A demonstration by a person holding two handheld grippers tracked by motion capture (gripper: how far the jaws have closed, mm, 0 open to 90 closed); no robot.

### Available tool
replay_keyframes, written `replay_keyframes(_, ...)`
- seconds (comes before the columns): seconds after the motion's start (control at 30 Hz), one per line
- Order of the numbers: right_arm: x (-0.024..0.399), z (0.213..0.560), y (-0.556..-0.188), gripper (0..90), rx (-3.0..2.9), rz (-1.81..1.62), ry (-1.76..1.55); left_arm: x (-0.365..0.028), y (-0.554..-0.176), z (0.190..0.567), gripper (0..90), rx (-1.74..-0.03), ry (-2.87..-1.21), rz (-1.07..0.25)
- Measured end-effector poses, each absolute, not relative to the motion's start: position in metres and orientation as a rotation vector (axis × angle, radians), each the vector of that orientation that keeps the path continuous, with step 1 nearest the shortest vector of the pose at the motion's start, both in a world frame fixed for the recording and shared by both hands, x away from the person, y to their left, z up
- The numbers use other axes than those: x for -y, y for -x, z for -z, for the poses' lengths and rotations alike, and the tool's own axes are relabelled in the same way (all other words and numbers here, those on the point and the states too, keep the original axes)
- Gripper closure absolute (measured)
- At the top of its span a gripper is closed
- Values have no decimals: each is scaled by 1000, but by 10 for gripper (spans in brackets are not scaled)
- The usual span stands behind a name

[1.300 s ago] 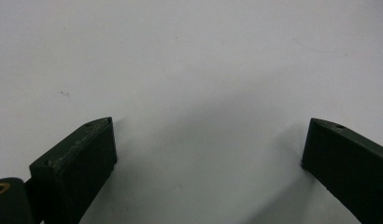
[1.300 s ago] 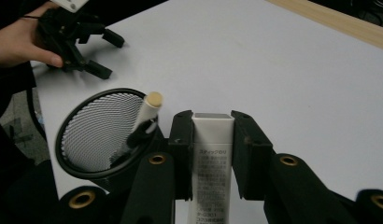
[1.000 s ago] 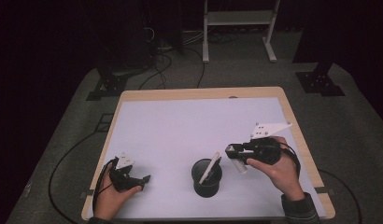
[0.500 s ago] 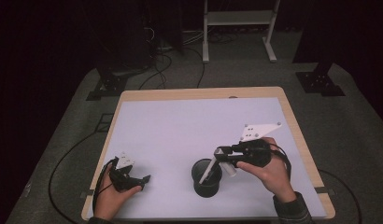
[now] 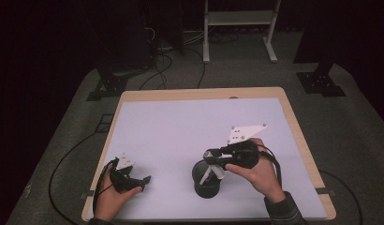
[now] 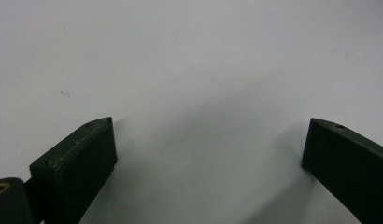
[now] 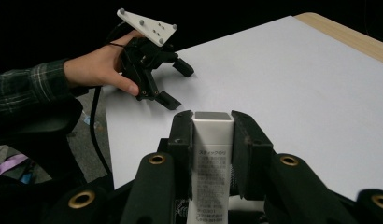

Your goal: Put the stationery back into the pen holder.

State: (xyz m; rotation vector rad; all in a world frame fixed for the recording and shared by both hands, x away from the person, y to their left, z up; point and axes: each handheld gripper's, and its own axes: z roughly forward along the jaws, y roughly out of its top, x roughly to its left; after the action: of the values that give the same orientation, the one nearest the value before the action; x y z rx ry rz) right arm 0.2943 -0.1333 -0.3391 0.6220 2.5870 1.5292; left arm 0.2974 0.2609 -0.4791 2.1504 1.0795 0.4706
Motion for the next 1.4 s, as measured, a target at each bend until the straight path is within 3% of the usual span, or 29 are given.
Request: replay_keyframes(1.4,131,377,-286,699,-2724,-1422,-630,-261,-297,479,22,-1080,-2150,-472)
